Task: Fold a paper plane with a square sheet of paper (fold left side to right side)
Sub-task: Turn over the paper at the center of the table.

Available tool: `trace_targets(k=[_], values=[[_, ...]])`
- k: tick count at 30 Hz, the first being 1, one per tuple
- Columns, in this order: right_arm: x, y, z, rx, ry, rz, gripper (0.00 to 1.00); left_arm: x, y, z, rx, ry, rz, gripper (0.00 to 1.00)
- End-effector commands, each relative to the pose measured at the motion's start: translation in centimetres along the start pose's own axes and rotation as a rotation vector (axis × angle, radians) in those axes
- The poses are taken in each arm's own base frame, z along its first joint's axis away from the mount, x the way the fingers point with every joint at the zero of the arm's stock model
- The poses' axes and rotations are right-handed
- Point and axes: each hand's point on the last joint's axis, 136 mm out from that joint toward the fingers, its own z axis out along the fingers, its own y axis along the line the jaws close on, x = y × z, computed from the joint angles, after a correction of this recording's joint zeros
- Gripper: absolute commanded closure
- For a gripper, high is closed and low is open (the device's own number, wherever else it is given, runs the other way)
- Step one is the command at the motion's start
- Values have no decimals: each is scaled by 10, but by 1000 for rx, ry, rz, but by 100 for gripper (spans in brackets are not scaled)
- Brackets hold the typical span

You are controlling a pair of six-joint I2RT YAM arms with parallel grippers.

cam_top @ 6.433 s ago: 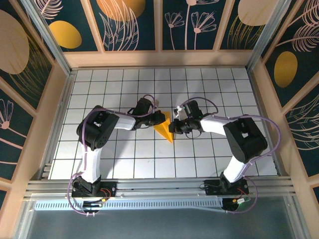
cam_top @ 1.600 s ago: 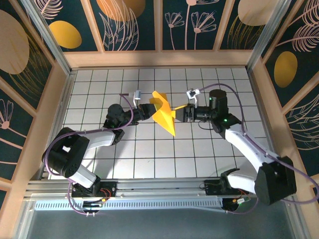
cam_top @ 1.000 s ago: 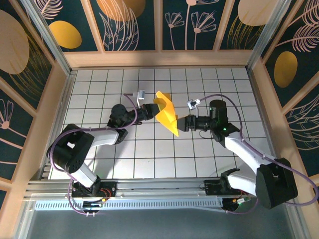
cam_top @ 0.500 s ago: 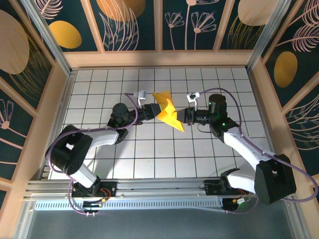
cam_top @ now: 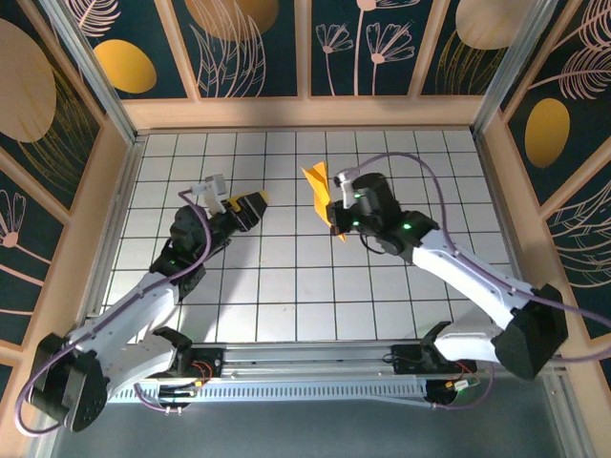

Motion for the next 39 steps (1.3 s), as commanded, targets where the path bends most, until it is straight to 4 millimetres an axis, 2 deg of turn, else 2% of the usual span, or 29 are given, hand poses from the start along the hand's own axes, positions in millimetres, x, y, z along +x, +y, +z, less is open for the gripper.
trace_targets(k=[1,3,7,13,18,23,28,31,34,39], values=[[22,-67,-1,557,101,-204,100,1,55,-22,-294,-23,84,35],[31,-70,4,708,150,-313,100,-8,64,-34,-364,-71,80,35],[57,-69,26,897,240,-482,100,-15,78,-51,-447,-137,60,38],[107,-56,68,937,360,-590,100,-14,82,-54,-461,-138,53,41],[134,-30,95,796,428,-536,78,-9,81,-47,-454,-104,57,41],[142,-5,101,591,457,-385,52,1,80,-35,-431,-50,51,40],[129,1,87,452,425,-226,32,14,80,-20,-405,15,36,38],[111,-1,72,375,365,-124,23,25,78,-7,-364,57,1,37],[91,-12,58,314,290,-13,18,44,72,12,-290,130,-61,38],[59,-42,33,222,120,184,13,87,58,50,-167,297,-166,42]])
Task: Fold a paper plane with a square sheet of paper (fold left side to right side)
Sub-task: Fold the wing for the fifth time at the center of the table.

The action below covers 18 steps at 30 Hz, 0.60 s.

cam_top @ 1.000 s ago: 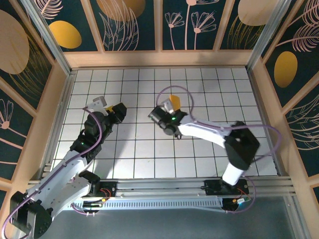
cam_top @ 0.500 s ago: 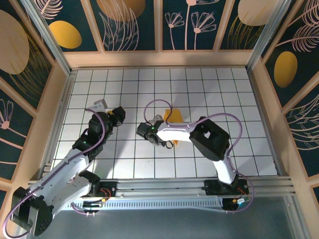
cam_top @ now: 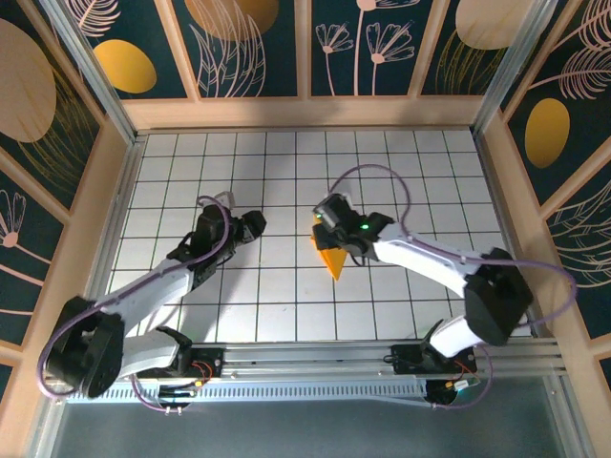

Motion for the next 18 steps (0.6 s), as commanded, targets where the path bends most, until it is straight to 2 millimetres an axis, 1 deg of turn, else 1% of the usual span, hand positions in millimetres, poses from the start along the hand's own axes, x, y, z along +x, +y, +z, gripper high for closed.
trace_targets(k=[1,3,5,6,7,8,9,10,11,12,15,18], values=[[-19,-9,-10,-129,-91,156,12,8,-50,18,191,86,-45,42],[-25,-27,-16,-162,-134,248,9,25,-68,32,230,144,-40,41],[-29,-45,-20,-194,-171,331,7,40,-77,45,243,189,-60,40],[-29,-50,-23,-219,-182,364,6,47,-80,51,251,205,-79,39],[-31,-60,-24,-228,-197,397,5,53,-82,57,256,219,-100,39],[-30,-71,-24,-218,-211,427,4,59,-84,63,263,237,-119,39],[-28,-76,-25,-244,-205,447,4,65,-87,68,274,255,-140,39],[-26,-83,-24,-242,-201,462,4,70,-89,73,281,270,-149,39],[-24,-91,-23,-233,-199,477,4,73,-95,76,298,284,-153,39],[-20,-97,-22,-229,-193,485,4,82,-93,86,287,309,-153,39],[-12,-110,-20,-217,-181,499,4,89,-98,99,287,334,-150,39],[-5,-117,-20,-224,-175,502,4,93,-100,110,291,349,-143,43]])
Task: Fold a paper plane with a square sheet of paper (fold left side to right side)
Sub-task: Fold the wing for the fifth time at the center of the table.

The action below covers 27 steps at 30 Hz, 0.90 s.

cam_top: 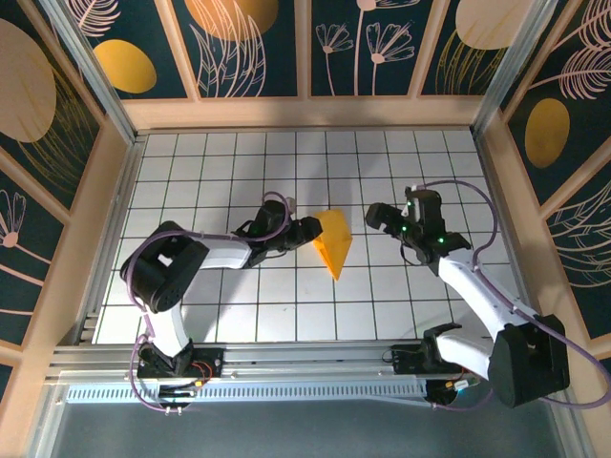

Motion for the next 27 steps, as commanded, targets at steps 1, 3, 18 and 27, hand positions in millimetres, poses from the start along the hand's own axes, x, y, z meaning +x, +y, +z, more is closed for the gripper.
trace_targets(k=[1,3,18,27], values=[[3,5,-5,-80,9,-13,4,-9,-24,12,82,2,9,45],[6,3,-6,-101,25,-16,5,-10,-22,20,68,14,20,49],[37,17,-4,-310,159,-120,8,-10,-15,12,130,2,144,96],[69,53,0,-591,252,-177,8,22,-36,-33,315,57,339,100]])
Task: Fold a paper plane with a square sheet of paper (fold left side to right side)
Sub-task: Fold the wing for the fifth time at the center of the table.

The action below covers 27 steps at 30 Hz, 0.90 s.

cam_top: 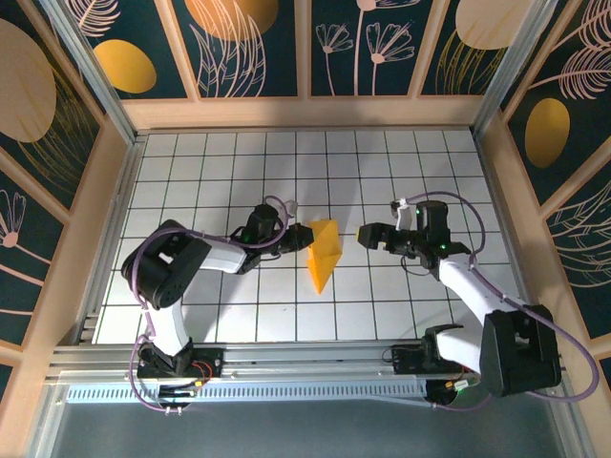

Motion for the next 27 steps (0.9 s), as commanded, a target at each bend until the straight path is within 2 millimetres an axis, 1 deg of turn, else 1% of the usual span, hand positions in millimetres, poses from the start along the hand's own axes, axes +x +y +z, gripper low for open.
trace_targets(k=[1,4,10,13,16,18,22,24,27], values=[[8,24,12,-161,30,-93,8,2,-34,-15,152,-3,151,100],[18,29,28,-200,71,-117,8,10,-39,-22,192,11,194,100],[27,45,53,-295,111,-177,10,15,-48,-30,254,6,225,100],[31,45,66,-321,144,-177,13,16,-47,-29,259,14,224,100],[31,47,74,-346,160,-176,18,17,-47,-28,260,16,221,100],[28,49,76,-355,157,-182,20,15,-44,-27,243,11,213,100],[21,52,71,-342,140,-202,26,13,-33,-23,188,9,193,100],[19,51,69,-323,139,-206,30,12,-27,-21,162,10,180,100],[16,46,65,-301,135,-200,37,12,-22,-19,147,13,166,100]])
